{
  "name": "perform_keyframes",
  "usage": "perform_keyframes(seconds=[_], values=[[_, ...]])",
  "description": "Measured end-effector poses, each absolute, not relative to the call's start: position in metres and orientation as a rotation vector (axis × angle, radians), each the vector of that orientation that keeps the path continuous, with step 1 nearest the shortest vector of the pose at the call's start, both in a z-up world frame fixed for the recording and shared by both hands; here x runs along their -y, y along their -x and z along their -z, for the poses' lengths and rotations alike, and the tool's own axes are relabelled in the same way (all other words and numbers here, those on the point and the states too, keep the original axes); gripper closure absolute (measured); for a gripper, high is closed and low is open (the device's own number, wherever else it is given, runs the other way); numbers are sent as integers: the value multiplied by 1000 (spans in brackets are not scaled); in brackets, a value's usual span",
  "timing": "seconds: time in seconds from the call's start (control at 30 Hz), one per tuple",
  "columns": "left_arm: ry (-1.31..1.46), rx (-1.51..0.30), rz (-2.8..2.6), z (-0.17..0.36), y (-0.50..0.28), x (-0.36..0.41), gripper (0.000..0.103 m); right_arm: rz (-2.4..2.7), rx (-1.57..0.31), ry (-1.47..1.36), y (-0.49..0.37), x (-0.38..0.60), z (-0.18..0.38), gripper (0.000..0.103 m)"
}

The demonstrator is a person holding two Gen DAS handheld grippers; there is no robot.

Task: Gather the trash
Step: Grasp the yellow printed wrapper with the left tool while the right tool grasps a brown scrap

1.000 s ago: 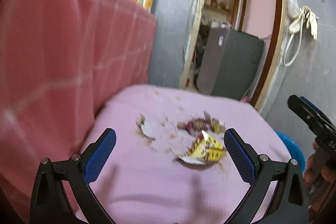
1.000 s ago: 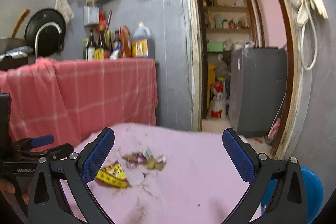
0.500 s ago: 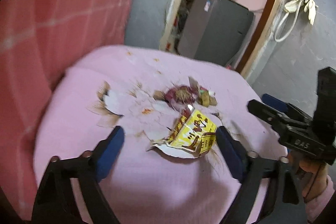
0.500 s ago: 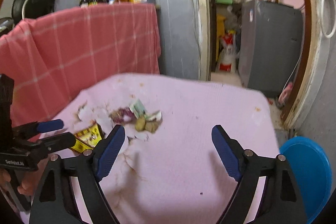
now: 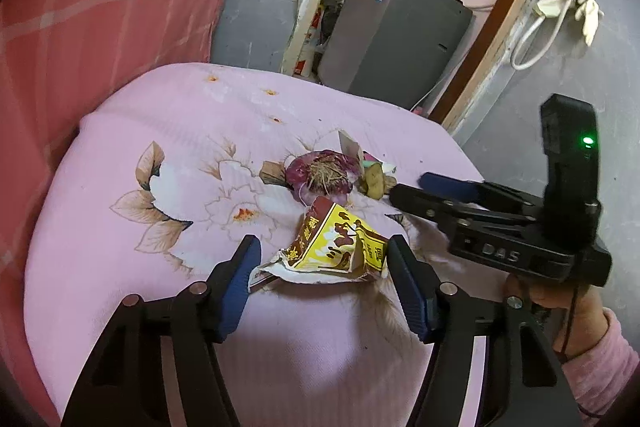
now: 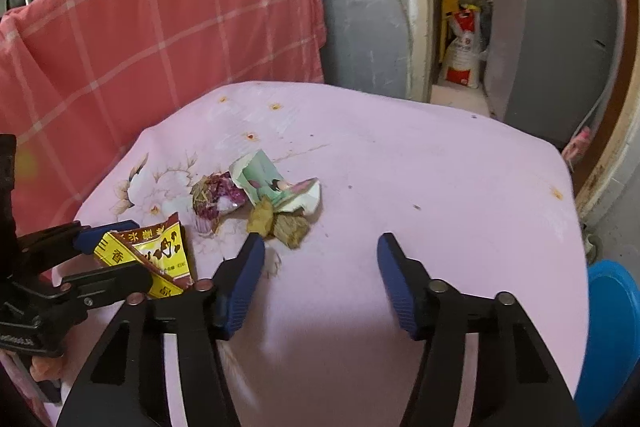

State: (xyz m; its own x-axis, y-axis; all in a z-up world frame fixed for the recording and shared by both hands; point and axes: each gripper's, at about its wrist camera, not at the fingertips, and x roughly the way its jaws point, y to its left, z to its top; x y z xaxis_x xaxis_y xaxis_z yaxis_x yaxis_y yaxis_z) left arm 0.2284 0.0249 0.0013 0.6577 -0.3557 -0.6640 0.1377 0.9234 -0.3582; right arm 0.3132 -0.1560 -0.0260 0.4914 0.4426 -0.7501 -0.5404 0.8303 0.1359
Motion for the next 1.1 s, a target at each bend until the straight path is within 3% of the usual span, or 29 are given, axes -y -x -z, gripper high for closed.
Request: perform_keyframes(seconds=[0.27,0.4,0.77,1.1], values=[[277,-818,279,-1,-226,-21,45,-686,-907,160,-324,137,31,68],[287,-844,286,0,-229,-20,45,-709,-906,173,-321,133,31,83],[319,-841,301,-8,-218,-16,61,-690,-869,102,-289,164,19,86],[245,-802,275,-9,-201,8,64,-558,-717,151,-235,196,3,86]])
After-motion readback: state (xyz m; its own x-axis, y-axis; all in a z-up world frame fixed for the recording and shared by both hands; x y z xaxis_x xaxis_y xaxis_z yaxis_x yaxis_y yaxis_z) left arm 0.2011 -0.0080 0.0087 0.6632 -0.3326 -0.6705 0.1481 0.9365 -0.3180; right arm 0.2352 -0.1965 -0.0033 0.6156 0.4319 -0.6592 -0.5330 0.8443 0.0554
